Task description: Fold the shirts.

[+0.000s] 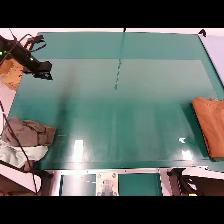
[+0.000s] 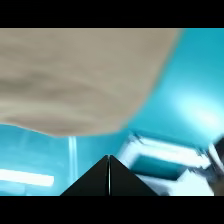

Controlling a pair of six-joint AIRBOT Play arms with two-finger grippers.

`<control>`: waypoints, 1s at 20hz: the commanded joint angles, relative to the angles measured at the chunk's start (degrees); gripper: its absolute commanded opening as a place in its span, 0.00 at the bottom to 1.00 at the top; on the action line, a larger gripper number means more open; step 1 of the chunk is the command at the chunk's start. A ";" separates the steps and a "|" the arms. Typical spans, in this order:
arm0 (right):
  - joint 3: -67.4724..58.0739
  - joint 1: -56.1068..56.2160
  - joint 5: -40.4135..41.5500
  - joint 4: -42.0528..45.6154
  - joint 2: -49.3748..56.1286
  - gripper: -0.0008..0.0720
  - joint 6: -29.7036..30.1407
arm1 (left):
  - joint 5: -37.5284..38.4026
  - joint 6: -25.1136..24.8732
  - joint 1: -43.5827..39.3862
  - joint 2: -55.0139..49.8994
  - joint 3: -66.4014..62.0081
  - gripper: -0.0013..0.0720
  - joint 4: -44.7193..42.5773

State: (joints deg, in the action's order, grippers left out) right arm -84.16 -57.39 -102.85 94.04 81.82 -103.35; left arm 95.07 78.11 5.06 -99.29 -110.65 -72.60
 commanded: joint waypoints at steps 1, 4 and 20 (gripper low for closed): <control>-3.45 5.90 5.31 -7.06 0.02 0.03 1.20 | -0.57 1.16 -0.02 1.38 0.02 0.05 1.03; -0.55 15.10 12.41 -14.12 -2.80 0.03 4.92 | -1.57 2.86 -0.02 5.40 3.91 0.05 1.03; 41.24 59.80 34.29 -29.11 -25.64 0.03 8.46 | -16.09 2.86 -0.02 38.16 57.64 0.05 1.03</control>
State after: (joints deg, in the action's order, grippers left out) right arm -44.07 -2.55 -70.08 66.08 56.77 -95.00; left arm 80.38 80.95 5.06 -62.11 -54.61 -71.57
